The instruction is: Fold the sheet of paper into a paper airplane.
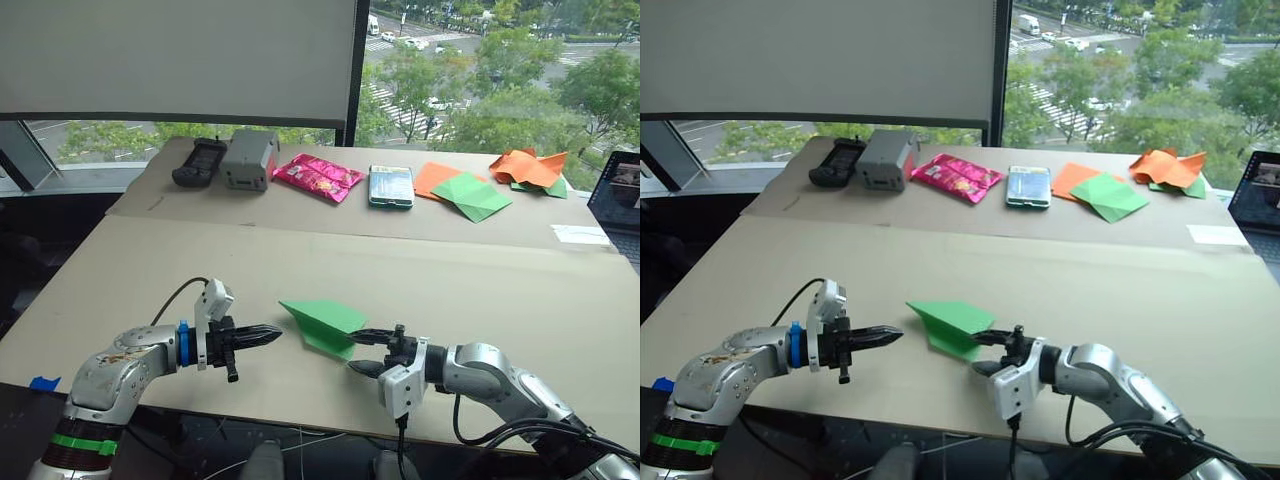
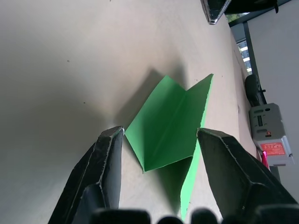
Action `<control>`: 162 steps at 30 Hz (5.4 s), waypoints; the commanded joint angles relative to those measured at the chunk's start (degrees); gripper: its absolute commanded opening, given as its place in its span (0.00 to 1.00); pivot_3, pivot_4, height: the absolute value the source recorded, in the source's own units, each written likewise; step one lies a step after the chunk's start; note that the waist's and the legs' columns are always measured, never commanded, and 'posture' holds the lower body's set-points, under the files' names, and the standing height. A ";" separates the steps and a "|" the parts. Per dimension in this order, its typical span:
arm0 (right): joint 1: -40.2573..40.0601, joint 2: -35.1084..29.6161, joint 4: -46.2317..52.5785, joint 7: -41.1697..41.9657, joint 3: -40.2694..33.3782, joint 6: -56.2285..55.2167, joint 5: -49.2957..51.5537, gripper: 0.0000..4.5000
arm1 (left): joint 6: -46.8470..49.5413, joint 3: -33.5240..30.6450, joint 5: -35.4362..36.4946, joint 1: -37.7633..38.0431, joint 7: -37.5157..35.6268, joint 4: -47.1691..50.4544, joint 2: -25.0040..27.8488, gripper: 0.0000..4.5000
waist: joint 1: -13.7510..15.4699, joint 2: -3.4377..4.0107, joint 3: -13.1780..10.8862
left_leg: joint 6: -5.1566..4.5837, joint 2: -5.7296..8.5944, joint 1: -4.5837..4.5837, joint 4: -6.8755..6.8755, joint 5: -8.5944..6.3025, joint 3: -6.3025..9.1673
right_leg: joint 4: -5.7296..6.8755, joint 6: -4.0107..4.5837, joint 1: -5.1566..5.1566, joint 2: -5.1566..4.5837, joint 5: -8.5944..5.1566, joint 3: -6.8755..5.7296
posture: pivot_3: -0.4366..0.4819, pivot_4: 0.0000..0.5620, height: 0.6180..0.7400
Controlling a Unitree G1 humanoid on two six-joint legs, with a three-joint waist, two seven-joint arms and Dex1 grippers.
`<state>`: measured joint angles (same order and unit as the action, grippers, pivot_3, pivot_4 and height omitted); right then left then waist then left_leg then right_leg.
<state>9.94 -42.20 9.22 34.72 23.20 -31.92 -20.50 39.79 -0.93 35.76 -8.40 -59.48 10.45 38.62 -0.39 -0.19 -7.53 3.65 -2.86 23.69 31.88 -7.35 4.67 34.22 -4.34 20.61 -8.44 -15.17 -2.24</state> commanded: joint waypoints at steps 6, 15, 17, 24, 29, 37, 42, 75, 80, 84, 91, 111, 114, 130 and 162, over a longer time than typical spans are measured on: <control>4.54 9.59 12.78 3.65 -5.64 32.41 16.41 0.37 | -1.75 0.55 -1.04 -0.89 -1.16 0.19 0.08 0.00 | -0.25 -0.07 -0.03 | 0.02 -0.01 0.00 0.01 -0.01 0.00 | -0.07 0.00 0.01 -0.01 0.00 0.00 | 0.48 0.27 0.77; 7.95 20.89 11.96 2.86 -3.82 61.53 21.10 0.01 | -2.47 1.58 -2.08 0.27 -1.11 1.44 -0.34 0.00 | 0.45 -0.01 -0.01 | 0.01 -0.02 0.13 0.00 0.00 0.00 | 0.14 0.02 0.21 0.00 0.02 0.00 | 0.48 0.27 0.77; 8.01 20.61 12.48 3.13 -2.86 61.67 20.41 0.01 | -2.59 1.72 -2.17 0.49 -1.12 1.52 -0.30 0.00 | 0.63 -0.01 -0.01 | 0.00 -0.01 0.13 -0.01 0.00 0.00 | 0.20 0.02 0.21 0.00 0.02 0.00 | 0.48 0.27 0.77; 6.45 19.84 12.84 2.85 -0.63 63.69 19.45 0.01 | -2.15 1.40 -1.49 0.68 -0.55 2.42 -0.30 0.00 | 0.70 0.00 -0.01 | 0.01 -0.01 0.13 -0.04 -0.01 0.00 | 0.22 0.03 0.33 0.00 0.00 0.00 | 0.48 0.27 0.77; 5.57 19.98 13.34 2.81 0.69 64.67 19.75 0.01 | -1.84 0.89 -0.89 0.50 -0.29 2.77 -0.25 0.00 | 0.62 0.01 -0.02 | 0.02 -0.02 0.17 -0.04 -0.02 0.00 | 0.16 0.04 0.41 -0.01 0.00 0.00 | 0.48 0.27 0.77; 4.95 20.51 13.64 2.02 0.47 65.74 20.15 0.01 | -2.59 2.04 -1.61 -7.97 1.47 -2.05 -4.01 0.00 | 1.05 -0.01 -0.01 | 0.02 -0.01 0.24 -0.03 -0.02 0.00 | 0.17 0.03 0.42 0.00 0.00 0.00 | 0.48 0.27 0.77; 4.73 20.93 13.29 1.38 0.60 66.18 19.77 0.01 | -9.31 9.46 -10.32 -13.14 0.68 -9.05 -6.78 0.00 | 1.02 -0.03 0.02 | 0.00 0.03 0.26 0.01 0.00 0.00 | 0.17 0.00 0.40 0.01 0.02 0.00 | 0.48 0.27 0.77; -4.63 27.63 24.16 -7.57 -24.02 88.65 38.64 0.50 | -18.74 13.81 -20.32 -14.21 -2.02 -16.89 -10.06 0.00 | 0.90 -0.05 0.03 | -0.01 0.00 0.18 -0.01 -0.01 0.00 | 0.54 0.02 0.49 0.00 0.01 0.00 | 0.48 0.27 0.77; -5.09 29.71 23.08 -8.78 -25.03 90.71 41.64 0.50 | -19.01 13.57 -20.26 -13.89 -1.98 -16.65 -9.83 0.00 | 0.87 -0.04 0.03 | -0.01 -0.01 0.19 -0.02 -0.01 0.01 | 0.53 0.02 0.51 0.00 0.01 0.00 | 0.48 0.27 0.77; -5.71 30.72 22.43 -9.32 -25.07 91.50 44.01 0.50 | -18.64 13.08 -19.89 -13.33 -1.99 -15.61 -9.16 0.00 | 0.94 -0.04 0.03 | -0.01 -0.01 0.23 -0.01 -0.01 0.00 | 0.50 0.02 0.51 0.00 0.01 0.00 | 0.48 0.27 0.77; -6.36 30.78 19.39 -10.65 -24.86 89.88 44.78 0.50 | -18.41 12.73 -19.98 -11.49 -1.52 -14.26 -8.60 0.00 | 0.87 -0.01 0.02 | 0.00 -0.01 0.26 -0.02 -0.02 0.01 | 0.48 0.03 0.55 0.00 0.01 0.00 | 0.48 0.27 0.77; -5.08 33.74 16.08 -11.73 -25.29 87.30 49.34 0.10 | -18.48 13.42 -20.56 -11.22 -1.79 -14.14 -8.16 0.00 | 0.87 0.04 0.01 | 0.00 -0.01 0.41 -0.03 -0.02 0.01 | 0.37 0.03 0.63 0.00 0.01 0.00 | 0.48 0.27 0.77; -5.34 32.81 15.75 -10.94 -24.28 85.31 48.99 0.01 | -18.33 13.38 -20.47 -11.20 -1.83 -14.10 -8.17 0.00 | 0.87 0.04 0.01 | 0.00 -0.01 0.43 -0.03 -0.02 0.01 | 0.33 0.03 0.64 0.00 0.00 0.00 | 0.48 0.27 0.77; -9.85 15.85 14.68 -0.98 -3.68 44.75 24.16 0.01 | -17.46 13.14 -20.44 -10.83 -1.77 -13.55 -7.60 0.00 | 0.88 0.08 0.02 | 0.00 0.01 0.49 -0.03 -0.02 0.00 | -0.09 0.02 0.59 0.00 0.00 -0.01 | 0.48 0.27 0.77; -4.28 10.44 2.90 -1.63 4.45 20.51 -6.32 0.01 | -8.65 4.91 -11.40 -13.42 -5.61 -6.60 -0.12 0.00 | 1.09 -0.05 0.02 | 0.00 0.01 0.35 -0.01 -0.01 0.00 | -0.04 -0.04 0.39 0.00 0.04 -0.01 | 0.48 0.27 0.77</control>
<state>5.70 -31.83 12.77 32.95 28.18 -11.41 -26.30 30.45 5.60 21.80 -19.47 -64.37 1.71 38.87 0.70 -0.24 -7.51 3.65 -2.85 24.05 31.87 -7.35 4.66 34.19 -4.38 20.99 -8.44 -15.13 -2.25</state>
